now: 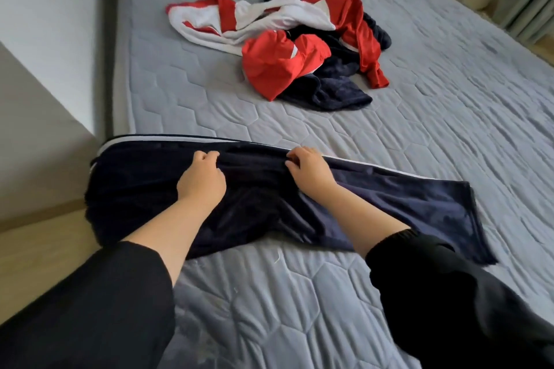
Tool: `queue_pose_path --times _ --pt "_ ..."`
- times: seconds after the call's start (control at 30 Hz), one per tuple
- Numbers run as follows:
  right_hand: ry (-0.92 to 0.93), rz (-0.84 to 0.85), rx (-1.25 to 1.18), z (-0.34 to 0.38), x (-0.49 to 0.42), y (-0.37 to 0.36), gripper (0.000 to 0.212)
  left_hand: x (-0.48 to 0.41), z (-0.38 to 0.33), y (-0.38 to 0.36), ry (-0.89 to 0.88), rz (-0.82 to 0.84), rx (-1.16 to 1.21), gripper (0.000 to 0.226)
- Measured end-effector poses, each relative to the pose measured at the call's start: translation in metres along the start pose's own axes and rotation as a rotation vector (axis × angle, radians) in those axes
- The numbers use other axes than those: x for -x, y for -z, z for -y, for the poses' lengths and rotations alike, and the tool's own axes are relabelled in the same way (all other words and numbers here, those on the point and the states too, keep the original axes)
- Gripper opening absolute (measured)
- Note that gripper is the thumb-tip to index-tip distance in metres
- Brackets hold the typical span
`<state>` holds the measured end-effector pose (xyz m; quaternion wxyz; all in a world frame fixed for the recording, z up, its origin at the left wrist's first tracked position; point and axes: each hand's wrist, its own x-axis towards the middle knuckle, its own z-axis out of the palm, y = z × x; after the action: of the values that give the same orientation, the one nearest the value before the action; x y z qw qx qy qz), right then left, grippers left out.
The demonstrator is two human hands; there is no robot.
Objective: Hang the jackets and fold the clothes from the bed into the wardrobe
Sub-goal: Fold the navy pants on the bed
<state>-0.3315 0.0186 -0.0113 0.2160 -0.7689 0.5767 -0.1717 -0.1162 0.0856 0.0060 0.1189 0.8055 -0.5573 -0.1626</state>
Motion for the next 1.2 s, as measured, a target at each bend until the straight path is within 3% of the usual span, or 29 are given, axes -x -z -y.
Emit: queue_pose_path --times 0.13,0.2,0.3,0.5,0.73,0.8,0.87,0.93,1.0,1.1,1.17,1.2 --pt "-0.075 0.091 0.059 0.022 -0.016 -0.024 0.031 -0.019 0.038 0.008 0.163 -0.062 0.068 0.044" --pt "-0.122 0.095 0.098 0.025 -0.023 -0.03 0.033 -0.026 0.049 0.011 0.166 -0.065 0.072 0.049" --pt "-0.17 0.124 0.11 0.028 -0.03 -0.034 0.019 -0.037 0.057 0.014 0.106 -0.013 -0.016 0.059" --pt "-0.218 0.136 0.0 0.028 -0.039 -0.034 0.019 -0.065 0.065 0.023 0.084 0.001 -0.045 0.013" --pt "-0.302 -0.088 -0.025 0.039 -0.058 -0.029 0.017 -0.09 0.047 0.026 0.025 -0.261 0.214 0.012" --pt "-0.327 -0.127 0.041 0.041 -0.06 -0.031 0.017 -0.087 0.045 0.017 -0.014 -0.202 0.288 0.022" --pt "-0.328 -0.084 0.179 0.04 -0.058 -0.035 0.018 -0.077 0.044 0.003 -0.083 0.034 0.301 0.048" --pt "-0.324 -0.045 0.243 0.038 -0.053 -0.042 0.015 -0.069 0.042 -0.01 -0.202 0.174 0.1 0.063" --pt "-0.306 -0.034 0.204 0.037 -0.045 -0.046 0.017 -0.061 0.041 -0.019 -0.269 0.145 -0.058 0.065" --pt "-0.17 -0.066 0.189 0.035 -0.024 -0.044 0.046 -0.047 0.034 -0.018 -0.284 -0.033 -0.103 0.051" --pt "-0.053 -0.178 0.179 0.034 -0.001 -0.039 0.049 -0.034 0.024 -0.012 -0.393 -0.136 -0.101 0.027" --pt "0.0 -0.238 0.148 0.032 0.012 -0.035 0.043 -0.027 0.017 -0.007 -0.46 -0.096 -0.071 0.015"
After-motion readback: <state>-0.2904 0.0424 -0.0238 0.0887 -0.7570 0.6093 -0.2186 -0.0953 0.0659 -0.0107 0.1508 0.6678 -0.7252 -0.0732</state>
